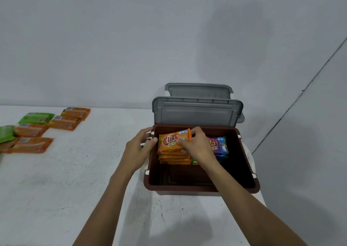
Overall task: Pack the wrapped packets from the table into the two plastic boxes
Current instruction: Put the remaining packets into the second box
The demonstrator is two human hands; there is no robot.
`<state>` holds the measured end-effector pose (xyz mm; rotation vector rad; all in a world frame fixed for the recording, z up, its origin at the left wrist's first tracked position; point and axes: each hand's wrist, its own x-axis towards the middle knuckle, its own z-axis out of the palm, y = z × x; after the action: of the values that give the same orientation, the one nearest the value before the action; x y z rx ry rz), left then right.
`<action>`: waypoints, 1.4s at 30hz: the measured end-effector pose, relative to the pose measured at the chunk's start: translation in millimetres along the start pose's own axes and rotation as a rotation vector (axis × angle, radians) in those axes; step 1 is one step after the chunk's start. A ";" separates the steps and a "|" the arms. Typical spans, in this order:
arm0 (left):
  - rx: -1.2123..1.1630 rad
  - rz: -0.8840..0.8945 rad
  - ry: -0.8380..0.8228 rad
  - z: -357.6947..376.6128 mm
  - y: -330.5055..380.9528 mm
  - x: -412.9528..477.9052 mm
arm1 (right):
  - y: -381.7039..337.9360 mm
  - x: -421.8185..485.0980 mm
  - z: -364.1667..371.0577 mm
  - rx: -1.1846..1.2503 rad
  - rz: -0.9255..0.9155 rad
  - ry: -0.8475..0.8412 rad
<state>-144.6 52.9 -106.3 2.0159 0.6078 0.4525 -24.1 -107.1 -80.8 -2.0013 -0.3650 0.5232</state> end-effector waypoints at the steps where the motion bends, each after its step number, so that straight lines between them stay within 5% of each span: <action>1: -0.017 -0.008 0.000 1.3 0.1 -1.5 | -0.5 -0.5 2.5 -0.104 -0.023 0.028; 7: -0.108 -0.022 -0.007 6.1 -4.8 -5.3 | -9.9 -8.1 5.2 -0.634 -0.214 0.100; 16: -0.128 -0.028 -0.027 5.6 -4.7 -3.8 | -18.6 -15.7 3.9 -1.010 -0.238 0.163; 27: 0.068 -0.071 -0.173 -80.4 -51.7 -7.6 | -59.8 -11.7 49.3 -0.730 -0.411 0.265; 42: 0.262 -0.169 0.162 -298.6 -187.5 10.3 | -146.9 20.5 292.9 -0.630 -0.492 -0.118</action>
<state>-341.7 344.9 -125.4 2.1644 0.9725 0.4559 -160.1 191.7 -75.3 -2.3560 -1.1763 0.2205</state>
